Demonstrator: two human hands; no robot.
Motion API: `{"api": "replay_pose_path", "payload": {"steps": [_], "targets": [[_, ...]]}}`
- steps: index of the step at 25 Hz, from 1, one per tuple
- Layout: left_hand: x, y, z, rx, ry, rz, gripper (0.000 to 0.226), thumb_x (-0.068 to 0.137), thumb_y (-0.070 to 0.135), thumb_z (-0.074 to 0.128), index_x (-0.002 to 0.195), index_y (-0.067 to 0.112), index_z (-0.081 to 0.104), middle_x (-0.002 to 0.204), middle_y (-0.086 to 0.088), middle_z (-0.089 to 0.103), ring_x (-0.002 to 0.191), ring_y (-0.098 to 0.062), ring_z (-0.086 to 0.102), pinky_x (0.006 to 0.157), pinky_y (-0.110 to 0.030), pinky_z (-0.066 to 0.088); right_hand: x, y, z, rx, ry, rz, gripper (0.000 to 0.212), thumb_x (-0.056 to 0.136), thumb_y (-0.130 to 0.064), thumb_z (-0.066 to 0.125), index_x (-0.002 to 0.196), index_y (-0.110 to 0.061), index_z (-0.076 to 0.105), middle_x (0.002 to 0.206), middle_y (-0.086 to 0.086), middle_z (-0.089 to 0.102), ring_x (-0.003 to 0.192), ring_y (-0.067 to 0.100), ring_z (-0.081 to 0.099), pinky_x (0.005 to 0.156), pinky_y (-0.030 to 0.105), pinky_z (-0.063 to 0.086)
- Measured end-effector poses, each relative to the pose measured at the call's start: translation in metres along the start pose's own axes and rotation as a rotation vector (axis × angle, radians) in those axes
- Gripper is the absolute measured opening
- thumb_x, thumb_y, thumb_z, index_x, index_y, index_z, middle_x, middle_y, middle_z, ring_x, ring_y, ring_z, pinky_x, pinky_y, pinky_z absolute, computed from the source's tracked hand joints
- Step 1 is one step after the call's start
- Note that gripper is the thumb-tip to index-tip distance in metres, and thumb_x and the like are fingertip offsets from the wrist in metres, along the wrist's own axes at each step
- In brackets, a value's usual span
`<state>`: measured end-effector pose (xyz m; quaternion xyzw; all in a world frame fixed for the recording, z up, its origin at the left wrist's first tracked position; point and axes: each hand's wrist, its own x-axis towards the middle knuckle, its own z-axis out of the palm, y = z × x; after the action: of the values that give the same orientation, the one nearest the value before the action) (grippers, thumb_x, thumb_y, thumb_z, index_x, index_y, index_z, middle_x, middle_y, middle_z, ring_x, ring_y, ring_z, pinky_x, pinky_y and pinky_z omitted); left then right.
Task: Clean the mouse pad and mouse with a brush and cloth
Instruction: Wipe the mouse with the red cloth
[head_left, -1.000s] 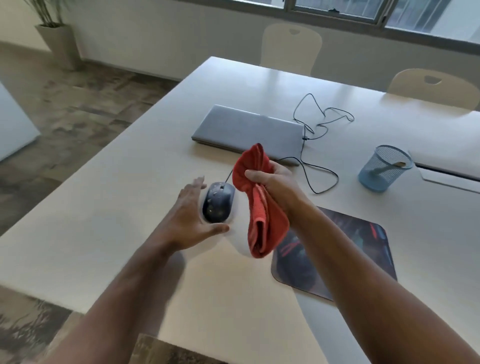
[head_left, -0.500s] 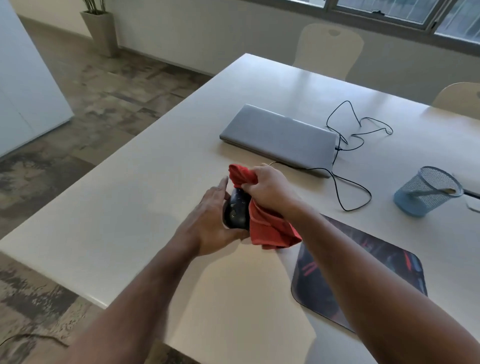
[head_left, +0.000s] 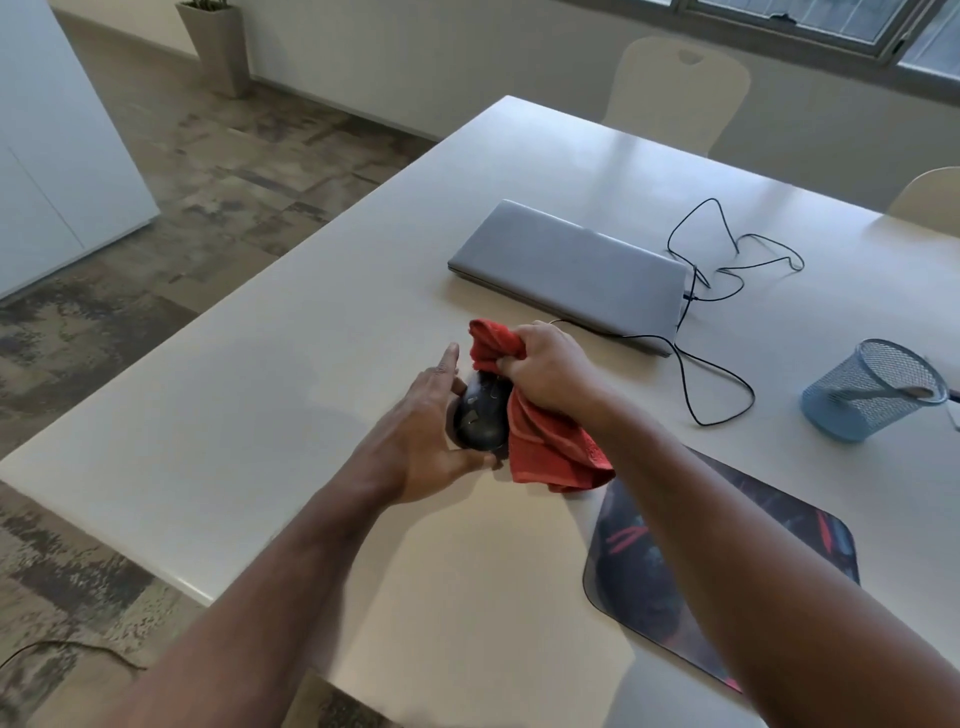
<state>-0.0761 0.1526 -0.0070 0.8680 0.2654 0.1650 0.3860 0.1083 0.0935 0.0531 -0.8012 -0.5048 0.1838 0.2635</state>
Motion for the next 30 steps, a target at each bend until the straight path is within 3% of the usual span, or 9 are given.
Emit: {"api": "replay_pose_path", "payload": {"steps": [3,8,10,12,14,19,23,27,30], "targets": [[0.000,-0.001,0.001,-0.010,0.008,-0.007,0.135,0.060,0.056,0.087,0.160,0.026,0.001,0.130,0.014,0.047,0.120,-0.003,0.046,0.100,-0.022,0.041,-0.009,0.000,0.008,-0.078,0.030,-0.023,0.019,0.093,-0.019,0.063,0.105,-0.025,0.077,0.098,-0.004,0.056,0.094,0.019,0.060,0.085,0.030,0.041],[0.002,0.001,0.000,-0.046,0.049,0.053,0.092,0.057,0.058,0.084,0.134,0.041,0.038,0.128,0.012,0.052,0.119,-0.008,0.052,0.097,-0.033,0.051,-0.041,-0.010,0.016,-0.028,0.036,-0.168,0.010,0.094,-0.018,0.059,0.091,-0.020,0.068,0.099,-0.008,0.051,0.086,0.013,0.058,0.076,0.025,0.042],[0.002,-0.003,0.001,-0.030,0.029,0.043,0.099,0.056,0.057,0.081,0.141,0.037,0.034,0.152,0.002,0.039,0.138,-0.014,0.041,0.108,-0.024,0.039,-0.051,-0.012,0.016,-0.029,0.021,-0.210,0.011,0.094,-0.016,0.058,0.094,-0.019,0.069,0.103,-0.006,0.052,0.092,0.015,0.057,0.082,0.026,0.045],[0.003,-0.005,0.002,-0.013,-0.004,0.008,0.118,0.054,0.056,0.078,0.154,0.030,0.021,0.162,0.000,0.025,0.145,-0.011,0.030,0.106,-0.011,0.028,-0.059,-0.015,0.018,-0.036,-0.018,-0.280,0.014,0.092,-0.012,0.059,0.095,-0.020,0.070,0.106,-0.005,0.053,0.100,0.014,0.054,0.088,0.026,0.045],[0.005,-0.004,0.004,-0.010,-0.019,-0.016,0.127,0.053,0.058,0.077,0.155,0.034,0.005,0.160,0.000,0.028,0.145,-0.010,0.032,0.106,-0.012,0.029,-0.063,-0.015,0.019,-0.050,-0.062,-0.343,0.015,0.089,-0.010,0.059,0.093,-0.020,0.069,0.108,-0.006,0.053,0.105,0.013,0.051,0.092,0.028,0.047],[0.007,-0.007,-0.001,0.009,-0.061,-0.036,0.119,0.054,0.059,0.081,0.153,0.022,0.026,0.145,0.010,0.043,0.137,-0.002,0.034,0.109,-0.022,0.035,-0.070,-0.003,0.016,-0.044,-0.111,-0.501,0.028,0.079,0.003,0.065,0.101,-0.012,0.075,0.110,-0.002,0.058,0.110,0.018,0.051,0.097,0.031,0.047],[0.005,-0.006,-0.008,0.036,-0.138,-0.007,0.135,0.055,0.061,0.085,0.159,0.018,0.010,0.132,0.009,0.047,0.132,-0.004,0.036,0.108,-0.023,0.034,-0.070,0.008,0.010,0.051,-0.135,-0.584,0.030,0.073,0.010,0.073,0.098,-0.005,0.079,0.103,0.003,0.064,0.103,0.021,0.059,0.091,0.025,0.047],[0.004,-0.004,-0.015,0.052,-0.171,0.001,0.138,0.055,0.060,0.088,0.160,0.022,0.006,0.155,0.008,0.027,0.143,-0.007,0.025,0.117,-0.028,0.027,-0.064,0.019,-0.008,0.542,0.042,-0.226,0.027,0.072,0.004,0.070,0.088,-0.015,0.078,0.093,0.005,0.067,0.080,0.018,0.067,0.071,0.035,0.054],[0.004,-0.007,-0.024,-0.068,-0.208,-0.022,0.133,0.062,0.052,0.090,0.160,0.024,0.006,0.161,0.014,0.022,0.144,0.001,0.020,0.116,-0.021,0.021,-0.059,0.018,-0.013,0.597,0.070,-0.069,0.005,0.087,-0.032,0.074,0.089,-0.036,0.076,0.088,-0.001,0.067,0.071,0.007,0.065,0.069,0.027,0.052]]}}
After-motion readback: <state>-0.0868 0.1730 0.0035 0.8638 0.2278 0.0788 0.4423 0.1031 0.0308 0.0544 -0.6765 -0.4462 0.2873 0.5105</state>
